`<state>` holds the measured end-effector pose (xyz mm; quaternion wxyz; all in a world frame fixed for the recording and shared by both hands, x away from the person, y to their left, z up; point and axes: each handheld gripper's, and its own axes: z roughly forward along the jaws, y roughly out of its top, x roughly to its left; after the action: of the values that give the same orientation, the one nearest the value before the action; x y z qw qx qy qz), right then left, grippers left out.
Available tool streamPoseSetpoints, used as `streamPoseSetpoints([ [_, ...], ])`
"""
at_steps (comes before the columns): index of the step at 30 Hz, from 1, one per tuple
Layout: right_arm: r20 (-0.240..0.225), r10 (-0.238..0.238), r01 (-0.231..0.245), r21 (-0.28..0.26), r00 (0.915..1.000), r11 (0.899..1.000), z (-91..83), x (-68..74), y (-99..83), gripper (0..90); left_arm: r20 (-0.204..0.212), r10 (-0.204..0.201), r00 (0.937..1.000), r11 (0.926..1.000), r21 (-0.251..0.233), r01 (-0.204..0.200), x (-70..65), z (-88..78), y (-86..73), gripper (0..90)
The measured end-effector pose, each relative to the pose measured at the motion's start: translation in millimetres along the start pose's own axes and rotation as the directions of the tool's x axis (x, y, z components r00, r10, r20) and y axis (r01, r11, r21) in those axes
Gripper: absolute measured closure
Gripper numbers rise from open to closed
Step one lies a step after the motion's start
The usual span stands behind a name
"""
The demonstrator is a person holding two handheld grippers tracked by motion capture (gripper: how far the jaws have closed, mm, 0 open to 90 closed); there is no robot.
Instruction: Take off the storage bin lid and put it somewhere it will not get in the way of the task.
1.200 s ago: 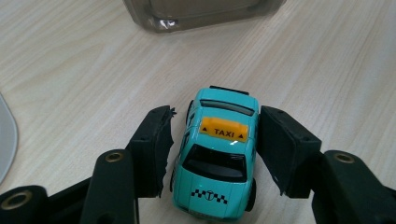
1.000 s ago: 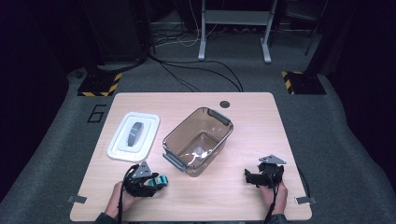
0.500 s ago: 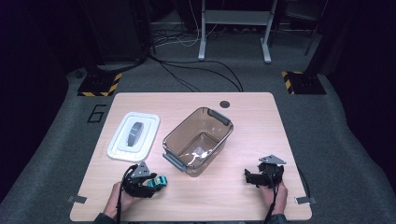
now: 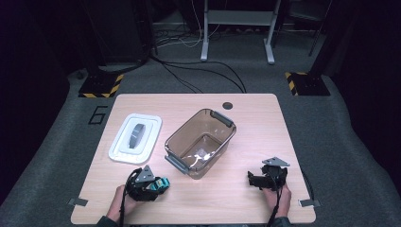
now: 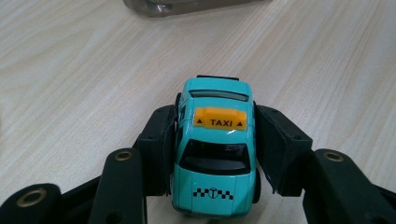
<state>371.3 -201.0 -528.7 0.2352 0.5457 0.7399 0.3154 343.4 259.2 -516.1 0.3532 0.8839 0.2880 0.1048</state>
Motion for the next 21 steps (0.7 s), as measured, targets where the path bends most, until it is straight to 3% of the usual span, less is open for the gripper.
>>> streamPoseSetpoints([
  [6,-0.001,-0.002,0.002,-0.001,1.0,1.0,0.1,-0.2,0.0,2.6,0.001,-0.011,0.9999,0.9995,-0.03,0.011,1.4,-5.6,4.6,49.7],
  [11,-0.001,-0.001,0.001,-0.001,1.0,1.0,0.1,-0.2,0.0,2.6,0.002,-0.005,1.0,0.9996,-0.028,0.005,2.5,-13.0,10.5,49.6],
  [21,-0.001,0.002,-0.002,0.0,1.0,1.0,0.0,0.0,0.0,2.6,-0.03,-0.013,0.9995,0.9985,-0.054,0.011,12.1,-30.1,17.7,49.7],
])
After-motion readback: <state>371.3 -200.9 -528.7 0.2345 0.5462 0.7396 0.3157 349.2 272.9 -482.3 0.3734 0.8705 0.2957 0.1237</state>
